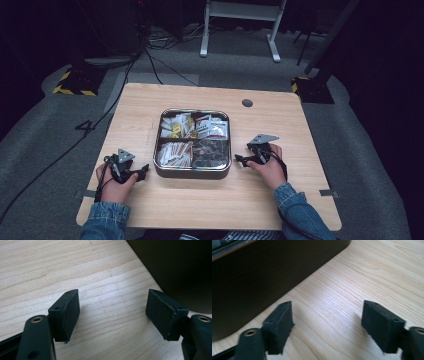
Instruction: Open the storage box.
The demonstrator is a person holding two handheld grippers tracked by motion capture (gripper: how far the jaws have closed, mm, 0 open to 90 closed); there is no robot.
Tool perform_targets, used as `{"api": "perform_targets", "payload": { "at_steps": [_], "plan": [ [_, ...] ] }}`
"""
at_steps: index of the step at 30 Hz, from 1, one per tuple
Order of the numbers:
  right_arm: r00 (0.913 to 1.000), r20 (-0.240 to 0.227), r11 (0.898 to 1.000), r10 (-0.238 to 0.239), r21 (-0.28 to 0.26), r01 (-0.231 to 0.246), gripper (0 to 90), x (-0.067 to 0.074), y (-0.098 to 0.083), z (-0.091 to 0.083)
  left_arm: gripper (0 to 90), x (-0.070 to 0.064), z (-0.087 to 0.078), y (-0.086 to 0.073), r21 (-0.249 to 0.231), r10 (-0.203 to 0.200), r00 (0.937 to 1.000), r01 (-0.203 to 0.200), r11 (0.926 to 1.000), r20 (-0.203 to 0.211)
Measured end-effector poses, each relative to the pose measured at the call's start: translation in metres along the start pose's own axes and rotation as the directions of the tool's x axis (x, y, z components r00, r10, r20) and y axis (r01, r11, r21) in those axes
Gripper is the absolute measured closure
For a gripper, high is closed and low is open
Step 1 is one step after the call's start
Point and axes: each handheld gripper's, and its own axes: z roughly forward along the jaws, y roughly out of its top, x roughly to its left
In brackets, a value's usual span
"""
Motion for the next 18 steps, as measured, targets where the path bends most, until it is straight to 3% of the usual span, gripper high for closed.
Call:
{"api": "perform_targets", "payload": {
  "at_steps": [2,15,18],
  "plan": [
    [0.9999,-0.010,1.000,0.010,0.001,-0.010,31.6,-0.002,0.001,-0.003,27.8,0.000,0.000,0.000,0.000,0.000,1.0000,0.000,1.0000,0.000],
    [0.9993,-0.036,1.000,0.009,-0.009,-0.010,34.1,-0.005,0.009,-0.020,27.7,0.002,0.000,0.000,0.000,0.012,0.9998,-0.012,0.9999,0.013],
    [0.9977,-0.067,1.000,0.013,-0.017,-0.014,37.4,-0.004,0.016,-0.026,27.7,0.002,0.000,0.000,0.001,0.016,0.9998,-0.016,0.9999,0.011]
  ]
}}
